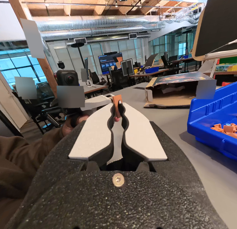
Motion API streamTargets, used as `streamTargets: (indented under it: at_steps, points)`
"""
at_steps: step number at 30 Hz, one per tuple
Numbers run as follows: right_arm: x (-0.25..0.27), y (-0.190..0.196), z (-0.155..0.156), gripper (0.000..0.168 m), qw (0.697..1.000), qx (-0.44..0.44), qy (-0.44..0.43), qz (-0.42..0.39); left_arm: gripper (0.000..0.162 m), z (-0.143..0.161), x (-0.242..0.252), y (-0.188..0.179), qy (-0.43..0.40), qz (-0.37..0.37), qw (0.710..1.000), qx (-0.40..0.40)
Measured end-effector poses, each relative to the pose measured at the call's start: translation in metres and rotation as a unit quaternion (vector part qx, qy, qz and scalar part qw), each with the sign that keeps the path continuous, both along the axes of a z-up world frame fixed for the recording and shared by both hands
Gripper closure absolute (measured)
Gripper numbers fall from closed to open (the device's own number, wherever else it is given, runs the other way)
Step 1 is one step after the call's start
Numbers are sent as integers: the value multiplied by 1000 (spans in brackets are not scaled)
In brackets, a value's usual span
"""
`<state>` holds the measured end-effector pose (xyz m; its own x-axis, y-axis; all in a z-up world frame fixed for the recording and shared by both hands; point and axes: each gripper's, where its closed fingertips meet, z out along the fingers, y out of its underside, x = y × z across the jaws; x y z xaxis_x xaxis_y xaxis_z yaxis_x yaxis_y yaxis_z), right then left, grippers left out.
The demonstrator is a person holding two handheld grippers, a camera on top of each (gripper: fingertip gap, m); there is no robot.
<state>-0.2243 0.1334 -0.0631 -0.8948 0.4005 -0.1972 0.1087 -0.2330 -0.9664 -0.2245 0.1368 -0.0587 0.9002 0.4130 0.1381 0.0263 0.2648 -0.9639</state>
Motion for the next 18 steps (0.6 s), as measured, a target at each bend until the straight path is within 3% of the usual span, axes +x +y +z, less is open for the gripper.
streamTargets:
  at_steps: [3, 5, 8, 11, 16, 18]
  points:
    - [-3, 1, -3, 162, 1000, 16, 14, -21, 150, -4, -3, 0, -32, -11, 999, 16]
    - [-6, 2, -5, 164, 989, 87, 91, -81, 150, -7, -5, 1, -46, -9, 999, 15]
    - [-6, 4, -3, 165, 936, 206, 224, -178, 151, -8, -6, 1, -31, 17, 999, -7]
    - [-3, 6, 2, 166, 902, 246, 281, -217, 151, -3, -3, 2, 33, 73, 995, -61]
    - [6, 7, 10, 165, 974, 112, 161, -117, 151, 9, 9, 4, 158, 144, 970, -116]
    - [-11, 28, 12, 166, 983, 57, 98, -143, 152, 15, 20, 6, 206, 144, 962, -112]
